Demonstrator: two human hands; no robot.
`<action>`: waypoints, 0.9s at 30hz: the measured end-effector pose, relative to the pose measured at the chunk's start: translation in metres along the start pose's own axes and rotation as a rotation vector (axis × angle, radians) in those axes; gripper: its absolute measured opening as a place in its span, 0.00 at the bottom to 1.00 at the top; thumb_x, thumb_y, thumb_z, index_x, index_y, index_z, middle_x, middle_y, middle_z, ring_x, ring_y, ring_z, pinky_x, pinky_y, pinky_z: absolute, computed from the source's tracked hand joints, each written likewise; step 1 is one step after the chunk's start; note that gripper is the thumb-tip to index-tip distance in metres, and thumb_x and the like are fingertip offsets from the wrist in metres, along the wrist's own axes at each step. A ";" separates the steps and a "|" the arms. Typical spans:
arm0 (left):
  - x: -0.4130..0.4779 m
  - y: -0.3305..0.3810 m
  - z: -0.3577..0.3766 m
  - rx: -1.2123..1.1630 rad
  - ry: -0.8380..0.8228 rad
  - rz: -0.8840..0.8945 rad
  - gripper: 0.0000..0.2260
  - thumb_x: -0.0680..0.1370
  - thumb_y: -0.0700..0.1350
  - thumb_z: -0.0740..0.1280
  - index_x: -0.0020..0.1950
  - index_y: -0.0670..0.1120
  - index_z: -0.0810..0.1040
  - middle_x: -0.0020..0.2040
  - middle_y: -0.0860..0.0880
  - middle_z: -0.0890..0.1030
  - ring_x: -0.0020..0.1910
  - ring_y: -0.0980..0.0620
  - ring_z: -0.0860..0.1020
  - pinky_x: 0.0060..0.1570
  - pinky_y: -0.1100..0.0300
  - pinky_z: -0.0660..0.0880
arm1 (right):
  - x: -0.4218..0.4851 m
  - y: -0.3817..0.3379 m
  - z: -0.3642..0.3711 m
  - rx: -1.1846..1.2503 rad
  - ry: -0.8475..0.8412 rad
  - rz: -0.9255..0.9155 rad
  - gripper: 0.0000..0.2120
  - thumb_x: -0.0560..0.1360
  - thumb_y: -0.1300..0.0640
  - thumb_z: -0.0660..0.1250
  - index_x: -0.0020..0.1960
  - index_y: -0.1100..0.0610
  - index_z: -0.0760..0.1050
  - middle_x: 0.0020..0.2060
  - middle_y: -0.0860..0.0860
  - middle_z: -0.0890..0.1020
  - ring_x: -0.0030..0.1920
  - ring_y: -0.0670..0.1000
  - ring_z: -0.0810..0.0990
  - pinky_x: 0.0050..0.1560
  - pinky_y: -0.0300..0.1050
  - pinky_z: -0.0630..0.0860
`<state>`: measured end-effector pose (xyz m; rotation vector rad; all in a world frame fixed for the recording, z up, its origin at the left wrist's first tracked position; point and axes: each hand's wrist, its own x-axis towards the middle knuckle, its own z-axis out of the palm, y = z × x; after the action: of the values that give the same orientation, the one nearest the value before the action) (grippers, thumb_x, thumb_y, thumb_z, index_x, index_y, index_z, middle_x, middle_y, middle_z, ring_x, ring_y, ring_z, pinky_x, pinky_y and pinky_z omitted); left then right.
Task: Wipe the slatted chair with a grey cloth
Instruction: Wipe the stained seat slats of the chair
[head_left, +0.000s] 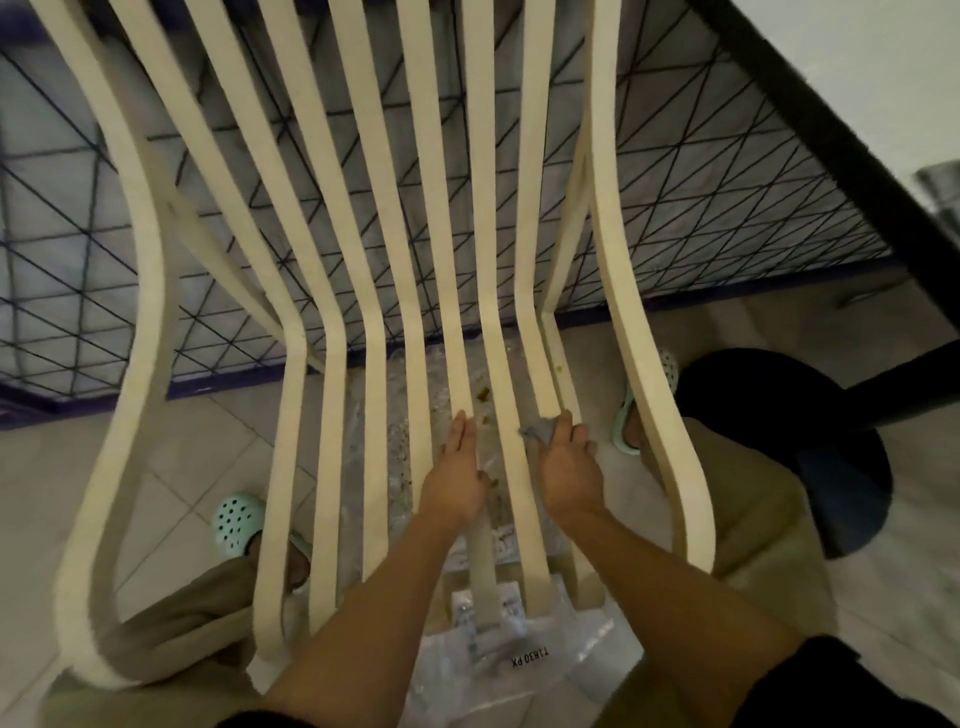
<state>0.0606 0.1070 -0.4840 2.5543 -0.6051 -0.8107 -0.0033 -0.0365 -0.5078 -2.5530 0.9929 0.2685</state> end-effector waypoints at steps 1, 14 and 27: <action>-0.004 -0.001 0.002 0.006 -0.031 -0.007 0.34 0.81 0.41 0.61 0.80 0.47 0.43 0.79 0.54 0.37 0.78 0.46 0.54 0.58 0.57 0.74 | -0.008 0.004 0.001 -0.008 -0.009 -0.010 0.25 0.81 0.57 0.56 0.76 0.63 0.56 0.66 0.62 0.67 0.64 0.63 0.70 0.52 0.54 0.76; -0.057 0.021 0.008 -0.003 -0.167 -0.048 0.29 0.80 0.41 0.62 0.79 0.47 0.56 0.81 0.49 0.45 0.78 0.47 0.53 0.73 0.54 0.62 | -0.078 0.038 -0.007 -0.019 -0.098 -0.006 0.27 0.82 0.57 0.54 0.78 0.59 0.49 0.68 0.58 0.65 0.66 0.59 0.67 0.59 0.54 0.74; -0.103 0.038 -0.009 -1.122 0.055 -0.184 0.11 0.80 0.37 0.64 0.60 0.46 0.77 0.53 0.52 0.81 0.51 0.56 0.79 0.45 0.63 0.77 | -0.090 -0.009 -0.067 0.772 -0.219 -0.247 0.13 0.78 0.48 0.67 0.58 0.52 0.81 0.50 0.53 0.81 0.47 0.47 0.80 0.45 0.33 0.74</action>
<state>-0.0204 0.1293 -0.4130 1.5812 0.1287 -0.8053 -0.0601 -0.0039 -0.4163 -1.8586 0.5393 0.0667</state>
